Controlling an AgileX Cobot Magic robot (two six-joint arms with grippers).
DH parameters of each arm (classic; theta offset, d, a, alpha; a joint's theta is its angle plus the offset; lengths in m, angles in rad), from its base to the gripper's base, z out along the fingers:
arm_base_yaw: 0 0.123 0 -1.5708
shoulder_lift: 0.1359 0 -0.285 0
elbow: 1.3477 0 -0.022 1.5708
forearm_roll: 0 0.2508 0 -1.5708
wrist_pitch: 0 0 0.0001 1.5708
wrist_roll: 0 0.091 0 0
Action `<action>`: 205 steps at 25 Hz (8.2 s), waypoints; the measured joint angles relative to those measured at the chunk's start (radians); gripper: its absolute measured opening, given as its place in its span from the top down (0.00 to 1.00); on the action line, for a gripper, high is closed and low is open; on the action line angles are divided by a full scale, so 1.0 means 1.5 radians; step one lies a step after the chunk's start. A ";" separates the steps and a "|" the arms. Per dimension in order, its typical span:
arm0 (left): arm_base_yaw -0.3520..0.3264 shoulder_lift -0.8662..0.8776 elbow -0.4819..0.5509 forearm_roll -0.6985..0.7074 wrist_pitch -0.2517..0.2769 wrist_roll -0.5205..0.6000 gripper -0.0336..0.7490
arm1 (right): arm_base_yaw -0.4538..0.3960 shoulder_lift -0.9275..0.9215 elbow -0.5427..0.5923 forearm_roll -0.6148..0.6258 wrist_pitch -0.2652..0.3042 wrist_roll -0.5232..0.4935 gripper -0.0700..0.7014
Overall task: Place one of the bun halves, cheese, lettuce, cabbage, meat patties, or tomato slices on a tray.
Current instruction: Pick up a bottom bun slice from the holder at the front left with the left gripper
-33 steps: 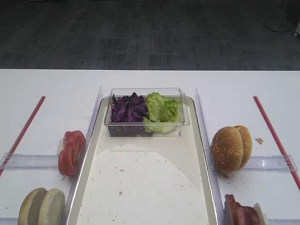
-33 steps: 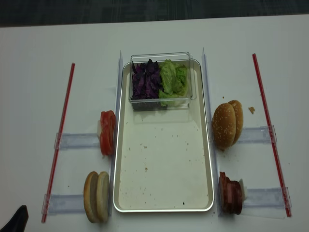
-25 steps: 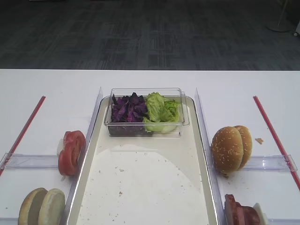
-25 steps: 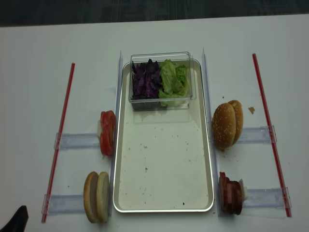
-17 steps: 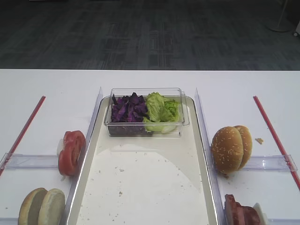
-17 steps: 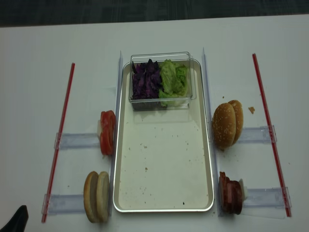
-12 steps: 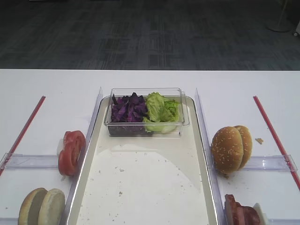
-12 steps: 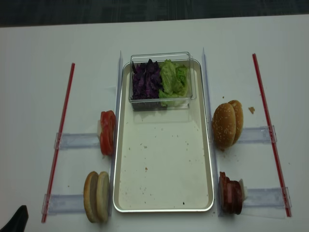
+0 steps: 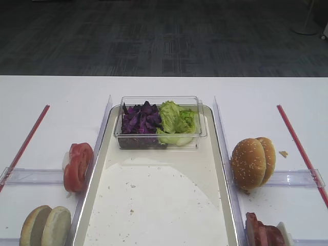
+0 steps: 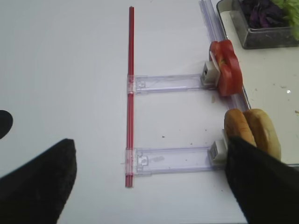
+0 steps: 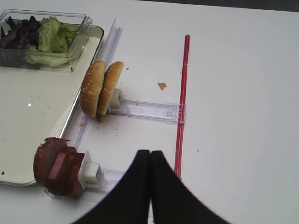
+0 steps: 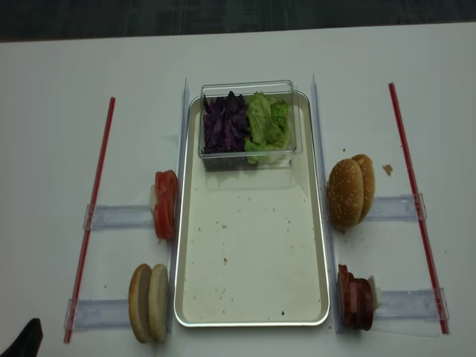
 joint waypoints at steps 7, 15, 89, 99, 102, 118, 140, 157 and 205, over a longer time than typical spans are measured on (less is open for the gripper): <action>0.000 0.083 -0.022 0.007 0.048 -0.028 0.19 | 0.000 0.000 0.000 0.000 0.000 0.000 0.44; 0.000 0.287 -0.067 -0.009 0.049 -0.029 0.19 | 0.000 0.000 0.000 0.000 0.000 0.000 0.44; -0.569 0.872 -0.263 0.032 -0.010 -0.558 0.20 | 0.000 0.000 0.000 0.000 0.000 -0.001 0.44; -0.571 0.896 -0.271 0.071 -0.044 -0.623 0.21 | 0.000 0.000 0.000 0.000 0.000 -0.002 0.44; -0.571 0.896 -0.271 0.079 -0.054 -0.626 0.21 | 0.000 0.000 0.000 0.000 0.000 -0.002 0.44; -0.571 0.998 -0.272 0.069 -0.097 -0.601 0.21 | 0.000 0.000 0.000 0.000 0.000 -0.002 0.44; -0.511 1.036 -0.239 0.049 -0.146 -0.533 0.32 | 0.000 0.000 0.000 0.000 0.000 -0.002 0.44; -0.509 1.036 -0.200 0.015 -0.186 -0.508 0.61 | 0.000 0.000 0.000 0.000 0.000 -0.002 0.44; -0.505 0.930 -0.396 0.108 0.013 -0.495 0.90 | 0.000 0.000 0.000 0.000 0.000 0.000 0.44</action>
